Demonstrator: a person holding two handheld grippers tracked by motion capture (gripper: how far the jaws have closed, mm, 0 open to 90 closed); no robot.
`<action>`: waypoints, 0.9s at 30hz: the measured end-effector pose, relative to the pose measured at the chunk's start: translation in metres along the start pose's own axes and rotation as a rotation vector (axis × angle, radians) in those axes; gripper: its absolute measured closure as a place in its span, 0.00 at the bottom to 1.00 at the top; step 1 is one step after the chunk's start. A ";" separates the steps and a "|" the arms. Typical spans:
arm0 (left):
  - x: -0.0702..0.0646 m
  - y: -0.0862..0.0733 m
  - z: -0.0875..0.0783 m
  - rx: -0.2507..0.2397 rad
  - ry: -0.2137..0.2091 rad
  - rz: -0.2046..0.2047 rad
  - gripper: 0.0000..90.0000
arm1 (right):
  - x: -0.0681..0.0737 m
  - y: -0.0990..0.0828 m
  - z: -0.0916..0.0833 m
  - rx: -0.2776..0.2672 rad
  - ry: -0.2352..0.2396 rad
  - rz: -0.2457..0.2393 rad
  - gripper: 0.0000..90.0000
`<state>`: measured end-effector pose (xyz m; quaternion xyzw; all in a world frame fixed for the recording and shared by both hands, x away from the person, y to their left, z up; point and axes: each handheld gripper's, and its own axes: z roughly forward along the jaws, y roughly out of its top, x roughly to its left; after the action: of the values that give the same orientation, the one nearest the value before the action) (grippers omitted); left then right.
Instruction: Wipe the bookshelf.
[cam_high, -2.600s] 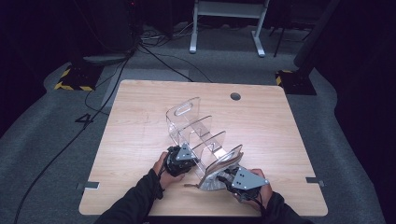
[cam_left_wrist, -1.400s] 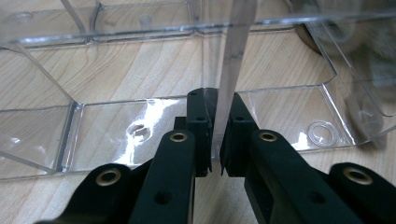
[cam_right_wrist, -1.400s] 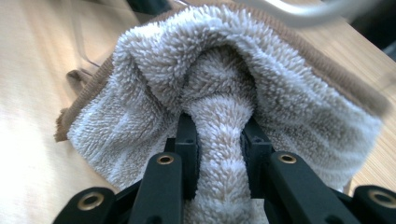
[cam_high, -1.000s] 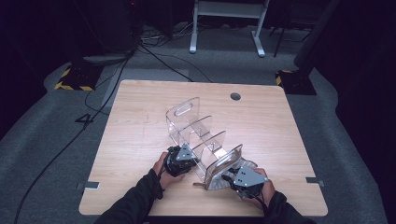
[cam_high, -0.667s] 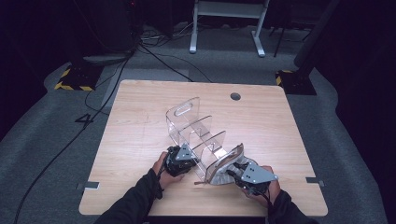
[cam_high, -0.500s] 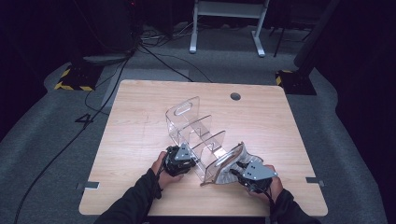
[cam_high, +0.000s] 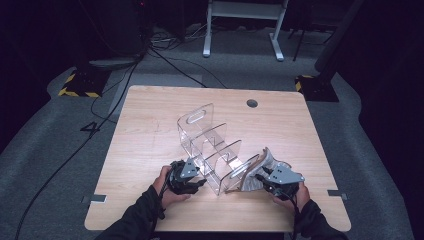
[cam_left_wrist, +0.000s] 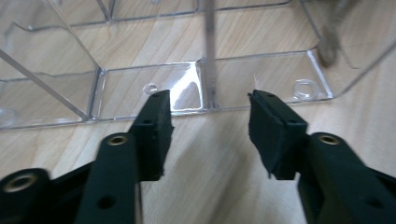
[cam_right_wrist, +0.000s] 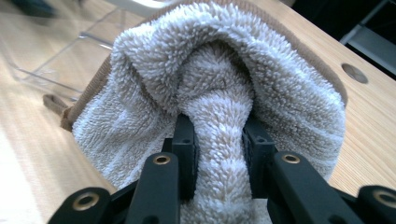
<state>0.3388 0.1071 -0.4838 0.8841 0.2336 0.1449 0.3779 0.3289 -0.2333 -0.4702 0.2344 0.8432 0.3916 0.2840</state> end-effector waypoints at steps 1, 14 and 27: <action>-0.002 0.001 -0.002 -0.007 -0.005 -0.003 0.49 | -0.003 -0.001 0.000 0.006 -0.005 0.007 0.80; -0.051 0.020 0.017 -0.036 -0.147 0.042 0.47 | -0.016 -0.003 -0.001 0.022 -0.029 0.042 0.80; -0.046 0.020 0.032 -0.058 -0.146 0.068 0.91 | -0.015 0.001 -0.008 -0.011 -0.029 0.037 0.80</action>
<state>0.3195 0.0513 -0.4942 0.8884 0.1711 0.0994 0.4142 0.3347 -0.2458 -0.4611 0.2540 0.8323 0.3982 0.2901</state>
